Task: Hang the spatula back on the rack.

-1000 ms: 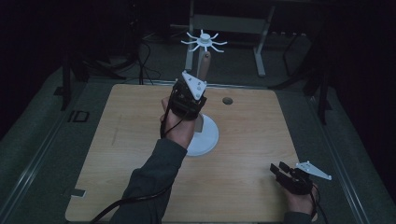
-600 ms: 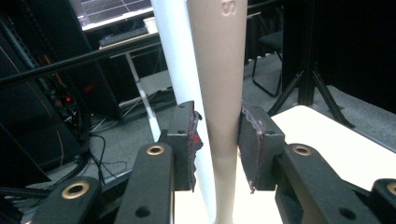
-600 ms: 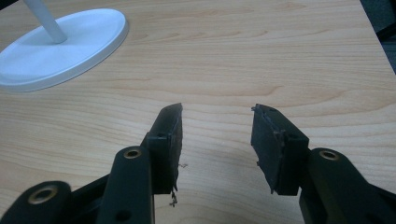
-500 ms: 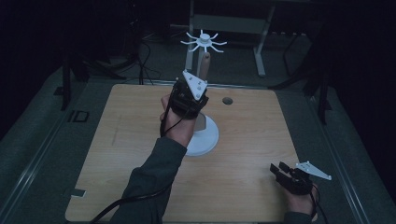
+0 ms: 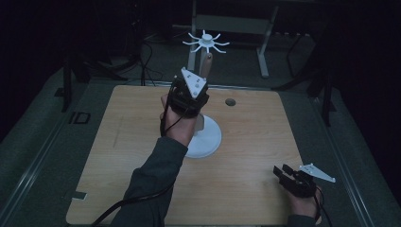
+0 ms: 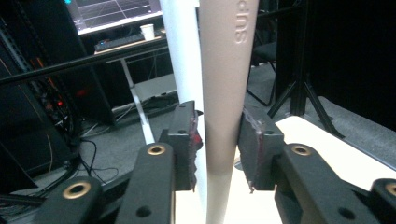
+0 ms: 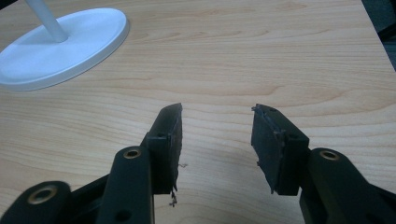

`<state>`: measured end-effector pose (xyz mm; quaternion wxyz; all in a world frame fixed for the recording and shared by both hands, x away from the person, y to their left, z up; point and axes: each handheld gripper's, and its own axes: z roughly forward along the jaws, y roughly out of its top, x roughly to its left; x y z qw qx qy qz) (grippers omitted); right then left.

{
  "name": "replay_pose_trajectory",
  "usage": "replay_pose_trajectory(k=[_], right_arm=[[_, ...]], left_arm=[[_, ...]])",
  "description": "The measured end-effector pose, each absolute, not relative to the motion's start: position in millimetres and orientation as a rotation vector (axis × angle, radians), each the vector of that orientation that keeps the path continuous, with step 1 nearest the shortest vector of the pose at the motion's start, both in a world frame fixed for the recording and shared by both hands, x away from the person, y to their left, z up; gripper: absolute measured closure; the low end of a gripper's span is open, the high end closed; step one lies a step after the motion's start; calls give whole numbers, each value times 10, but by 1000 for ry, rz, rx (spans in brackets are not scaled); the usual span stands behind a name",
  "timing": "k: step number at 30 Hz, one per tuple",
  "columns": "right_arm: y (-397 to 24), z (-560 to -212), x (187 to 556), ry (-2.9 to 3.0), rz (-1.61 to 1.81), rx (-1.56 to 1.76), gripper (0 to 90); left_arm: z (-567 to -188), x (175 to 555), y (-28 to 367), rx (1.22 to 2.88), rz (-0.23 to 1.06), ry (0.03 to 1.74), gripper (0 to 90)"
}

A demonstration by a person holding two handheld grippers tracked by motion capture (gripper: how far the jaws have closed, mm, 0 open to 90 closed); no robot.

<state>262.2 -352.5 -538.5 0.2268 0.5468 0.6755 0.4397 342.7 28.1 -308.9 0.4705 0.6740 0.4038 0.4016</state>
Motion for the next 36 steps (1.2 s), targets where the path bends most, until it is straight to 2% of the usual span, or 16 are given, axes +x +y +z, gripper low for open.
replay_pose_trajectory(k=[16,22,36], right_arm=[[-3518,-5389,2624,1870,1209,1511,517],[-3514,-5391,2628,1871,1207,1510,514],[-3528,-5392,2627,1868,1205,1511,502]], left_arm=[[-3045,3379,275,1628,955,930,488],[-3027,3354,279,1624,932,909,383],[-3093,3250,338,1648,831,842,353]])
